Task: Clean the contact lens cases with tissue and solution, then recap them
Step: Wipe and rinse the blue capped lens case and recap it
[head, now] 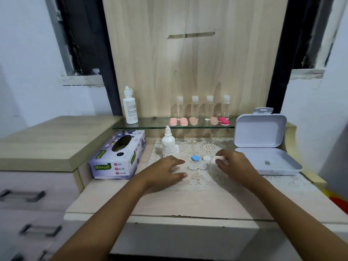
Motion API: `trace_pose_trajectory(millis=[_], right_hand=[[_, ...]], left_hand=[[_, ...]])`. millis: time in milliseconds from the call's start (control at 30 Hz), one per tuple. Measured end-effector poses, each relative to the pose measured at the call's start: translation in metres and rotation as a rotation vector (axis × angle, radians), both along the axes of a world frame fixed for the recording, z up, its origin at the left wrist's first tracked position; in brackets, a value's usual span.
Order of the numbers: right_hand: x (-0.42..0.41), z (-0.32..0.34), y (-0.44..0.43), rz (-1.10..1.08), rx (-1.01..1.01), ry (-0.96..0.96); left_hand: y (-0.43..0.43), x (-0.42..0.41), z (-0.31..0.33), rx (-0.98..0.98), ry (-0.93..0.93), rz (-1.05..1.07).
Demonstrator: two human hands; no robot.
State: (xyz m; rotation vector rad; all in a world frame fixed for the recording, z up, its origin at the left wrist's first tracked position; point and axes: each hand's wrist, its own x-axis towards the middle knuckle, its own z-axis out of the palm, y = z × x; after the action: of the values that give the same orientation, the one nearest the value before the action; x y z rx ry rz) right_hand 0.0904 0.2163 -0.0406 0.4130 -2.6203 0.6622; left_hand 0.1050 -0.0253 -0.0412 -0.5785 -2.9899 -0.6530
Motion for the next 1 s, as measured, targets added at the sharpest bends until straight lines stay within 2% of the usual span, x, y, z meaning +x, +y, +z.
trace_pose_trajectory(millis=[167, 433, 733, 900, 1000], right_hand=[[0.018, 0.005, -0.033, 0.081, -0.031, 0.076], [0.050, -0.001, -0.136, 0.347, -0.091, 0.103], [0.094, -0.015, -0.259, 0.637, -0.083, 0.062], [0.124, -0.032, -0.314, 0.785, -0.055, 0.018], [0.142, -0.046, -0.342, 0.863, -0.038, 0.054]], left_hand=[[-0.030, 0.029, 0.008, -0.039, 0.039, -0.013], [-0.097, 0.098, 0.005, -0.063, 0.100, 0.112], [-0.193, 0.182, -0.021, -0.022, 0.122, 0.361], [-0.243, 0.228, -0.047, -0.006, 0.033, 0.523], [-0.268, 0.249, -0.072, 0.010, 0.002, 0.607]])
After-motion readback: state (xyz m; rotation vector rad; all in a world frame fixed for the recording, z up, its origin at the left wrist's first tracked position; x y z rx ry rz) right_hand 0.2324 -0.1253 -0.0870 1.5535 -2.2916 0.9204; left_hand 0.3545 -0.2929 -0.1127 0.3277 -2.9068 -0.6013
